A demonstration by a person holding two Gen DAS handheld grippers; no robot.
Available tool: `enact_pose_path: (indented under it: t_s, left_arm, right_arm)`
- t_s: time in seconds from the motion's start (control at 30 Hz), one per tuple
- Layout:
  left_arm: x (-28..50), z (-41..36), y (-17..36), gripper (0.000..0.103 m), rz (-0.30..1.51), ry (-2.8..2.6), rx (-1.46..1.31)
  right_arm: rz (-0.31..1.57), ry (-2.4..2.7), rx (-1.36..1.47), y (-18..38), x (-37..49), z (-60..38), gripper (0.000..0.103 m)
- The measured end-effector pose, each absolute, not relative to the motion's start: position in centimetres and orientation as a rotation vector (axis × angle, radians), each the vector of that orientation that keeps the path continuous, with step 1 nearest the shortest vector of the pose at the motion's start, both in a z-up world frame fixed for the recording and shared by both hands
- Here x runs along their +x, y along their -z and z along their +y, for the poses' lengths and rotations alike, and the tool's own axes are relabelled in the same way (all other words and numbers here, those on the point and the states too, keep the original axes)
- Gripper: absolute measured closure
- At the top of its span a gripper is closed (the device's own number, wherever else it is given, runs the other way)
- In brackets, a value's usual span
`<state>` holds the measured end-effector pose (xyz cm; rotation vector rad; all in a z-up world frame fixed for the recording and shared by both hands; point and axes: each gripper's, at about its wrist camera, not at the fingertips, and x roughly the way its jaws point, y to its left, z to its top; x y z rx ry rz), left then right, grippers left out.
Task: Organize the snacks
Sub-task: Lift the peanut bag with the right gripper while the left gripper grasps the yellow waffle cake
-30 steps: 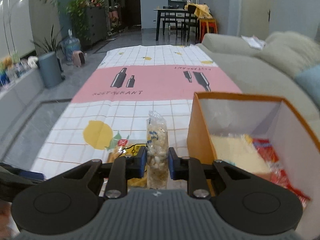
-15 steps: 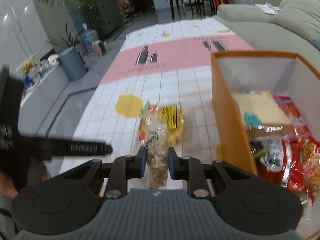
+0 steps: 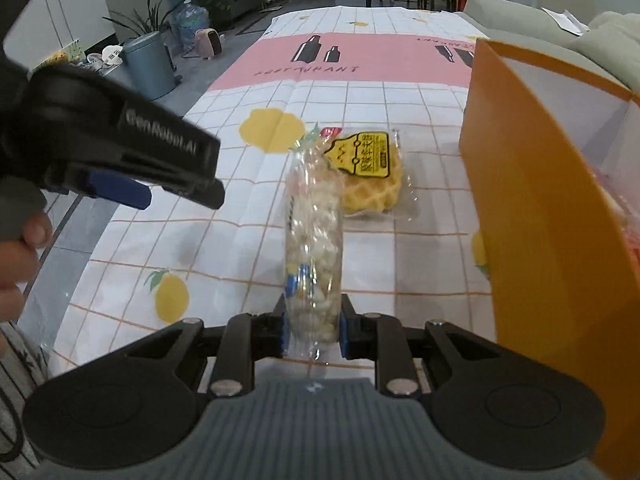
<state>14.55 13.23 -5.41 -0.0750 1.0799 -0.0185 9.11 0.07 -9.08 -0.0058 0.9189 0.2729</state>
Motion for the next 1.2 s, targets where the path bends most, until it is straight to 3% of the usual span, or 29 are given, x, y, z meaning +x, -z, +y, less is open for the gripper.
enact_pose_path:
  t_s: [0.17, 0.27, 0.43, 0.57, 0.63, 0.87, 1.2]
  left_arm:
    - [14.6, 13.4, 5.0, 0.027, 1.06, 0.014, -0.088]
    - [14.7, 13.4, 5.2, 0.027, 1.066, 0.018, -0.091]
    - [14.8, 13.3, 5.5, 0.027, 1.075, 0.015, -0.083]
    - [14.8, 13.5, 5.6, 0.027, 1.076, 0.007, -0.081]
    - [14.8, 13.6, 5.7, 0.027, 1.078, 0.001, -0.086]
    - [15.1, 13.5, 6.0, 0.027, 1.088, 0.009, -0.08]
    - [16.2, 12.1, 6.0, 0.027, 1.073, 0.095, -0.094]
  right_arm:
    - [0.85, -0.269, 0.009, 9.9, 9.2, 0.4, 0.08]
    - [0.782, -0.285, -0.001, 10.4, 9.1, 0.8, 0.069]
    - [0.727, -0.296, -0.004, 11.1, 9.4, 1.4, 0.067]
    - [0.678, -0.308, -0.036, 11.4, 9.6, 1.9, 0.068]
    - [0.651, -0.317, -0.059, 11.4, 9.4, 2.0, 0.075]
    - [0.646, -0.312, -0.024, 10.9, 9.5, 1.3, 0.082]
    - [0.691, -0.263, -0.081, 9.4, 7.2, -0.5, 0.082]
